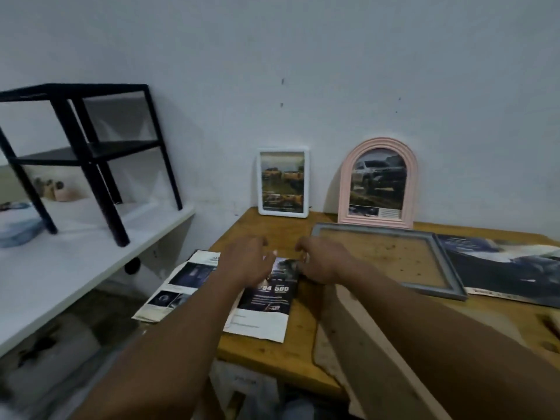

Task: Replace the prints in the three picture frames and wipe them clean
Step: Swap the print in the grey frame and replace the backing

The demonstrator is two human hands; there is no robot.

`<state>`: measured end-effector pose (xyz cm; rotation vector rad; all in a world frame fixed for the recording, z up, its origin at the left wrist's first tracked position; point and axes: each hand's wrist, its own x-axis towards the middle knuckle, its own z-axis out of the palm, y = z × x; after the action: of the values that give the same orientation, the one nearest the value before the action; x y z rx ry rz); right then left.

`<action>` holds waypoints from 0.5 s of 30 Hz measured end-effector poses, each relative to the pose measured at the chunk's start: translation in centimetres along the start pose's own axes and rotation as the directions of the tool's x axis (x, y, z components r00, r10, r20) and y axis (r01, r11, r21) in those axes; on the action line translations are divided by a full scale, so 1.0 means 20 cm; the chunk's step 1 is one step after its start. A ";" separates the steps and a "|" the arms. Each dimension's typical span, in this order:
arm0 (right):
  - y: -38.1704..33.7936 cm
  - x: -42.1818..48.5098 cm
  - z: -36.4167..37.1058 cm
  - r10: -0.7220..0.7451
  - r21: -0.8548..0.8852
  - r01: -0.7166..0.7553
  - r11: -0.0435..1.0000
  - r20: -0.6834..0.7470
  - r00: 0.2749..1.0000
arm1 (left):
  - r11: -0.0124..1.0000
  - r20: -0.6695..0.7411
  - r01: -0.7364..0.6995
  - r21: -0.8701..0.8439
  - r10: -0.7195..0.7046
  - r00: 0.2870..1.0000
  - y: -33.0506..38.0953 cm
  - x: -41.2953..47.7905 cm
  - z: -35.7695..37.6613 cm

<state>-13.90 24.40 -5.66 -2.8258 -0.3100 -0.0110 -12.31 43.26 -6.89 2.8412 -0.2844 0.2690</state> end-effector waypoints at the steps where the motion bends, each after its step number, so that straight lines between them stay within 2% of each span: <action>1: -0.06 0.01 0.06 -0.014 -0.016 0.014 1.000 0.020 1.000 | 1.000 0.011 0.018 0.016 -0.018 1.000 -0.08 -0.03 0.02; 5: -0.17 0.03 0.26 0.031 -0.110 -0.015 0.994 0.145 0.989 | 0.997 0.012 0.078 0.025 -0.078 0.997 -0.28 -0.16 0.12; 8: -0.20 0.05 0.28 0.062 -0.158 -0.039 0.987 0.147 0.987 | 0.997 0.005 0.063 0.053 -0.064 0.998 -0.36 -0.19 0.20; 11: -0.21 0.08 0.27 0.068 -0.066 -0.059 0.996 0.133 0.989 | 0.995 -0.037 0.078 0.064 -0.076 0.996 -0.39 -0.19 0.25; 15: -0.21 0.08 0.30 0.089 0.061 -0.092 0.994 0.043 0.995 | 0.995 -0.035 0.073 0.070 -0.071 0.997 -0.37 -0.18 0.27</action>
<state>-13.31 30.34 -10.05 -2.7776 -0.1874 0.0735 -13.31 49.38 -14.55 2.9071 -0.1684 0.3161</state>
